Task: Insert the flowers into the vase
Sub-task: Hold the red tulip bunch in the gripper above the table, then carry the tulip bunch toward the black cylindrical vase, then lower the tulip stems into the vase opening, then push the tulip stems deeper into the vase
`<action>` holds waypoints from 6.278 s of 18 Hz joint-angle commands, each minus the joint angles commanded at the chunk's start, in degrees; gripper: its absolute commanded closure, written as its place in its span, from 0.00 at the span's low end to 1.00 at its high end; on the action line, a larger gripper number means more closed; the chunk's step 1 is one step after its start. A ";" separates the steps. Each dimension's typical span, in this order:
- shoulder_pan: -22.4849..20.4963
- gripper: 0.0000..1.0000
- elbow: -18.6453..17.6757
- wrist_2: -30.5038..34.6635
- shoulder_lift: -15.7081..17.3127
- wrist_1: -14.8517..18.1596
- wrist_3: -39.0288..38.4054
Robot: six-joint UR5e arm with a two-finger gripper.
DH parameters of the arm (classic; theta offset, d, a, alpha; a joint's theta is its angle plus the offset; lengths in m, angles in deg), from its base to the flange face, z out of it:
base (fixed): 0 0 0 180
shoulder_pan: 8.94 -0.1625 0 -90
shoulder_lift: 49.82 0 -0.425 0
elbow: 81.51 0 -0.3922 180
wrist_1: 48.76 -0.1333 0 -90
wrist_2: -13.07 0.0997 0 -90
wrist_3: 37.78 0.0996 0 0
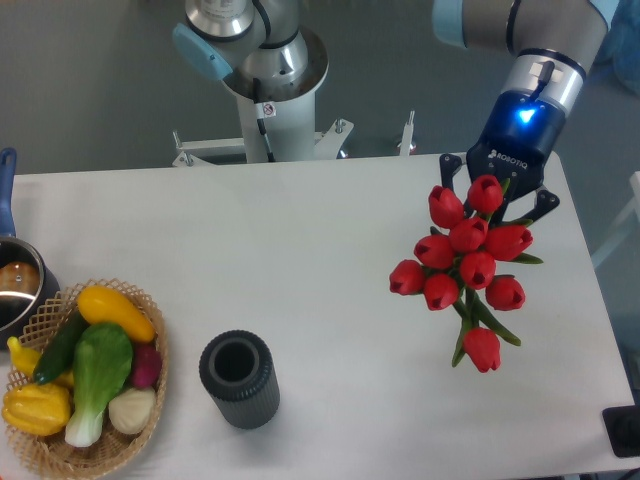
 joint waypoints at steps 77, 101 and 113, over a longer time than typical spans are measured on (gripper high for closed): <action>18.37 0.73 -0.44 -28.50 -14.67 -3.16 11.41; 18.81 0.73 -6.95 -28.32 -18.89 -3.25 24.77; 19.43 0.73 -6.95 -27.71 -20.74 -3.34 26.97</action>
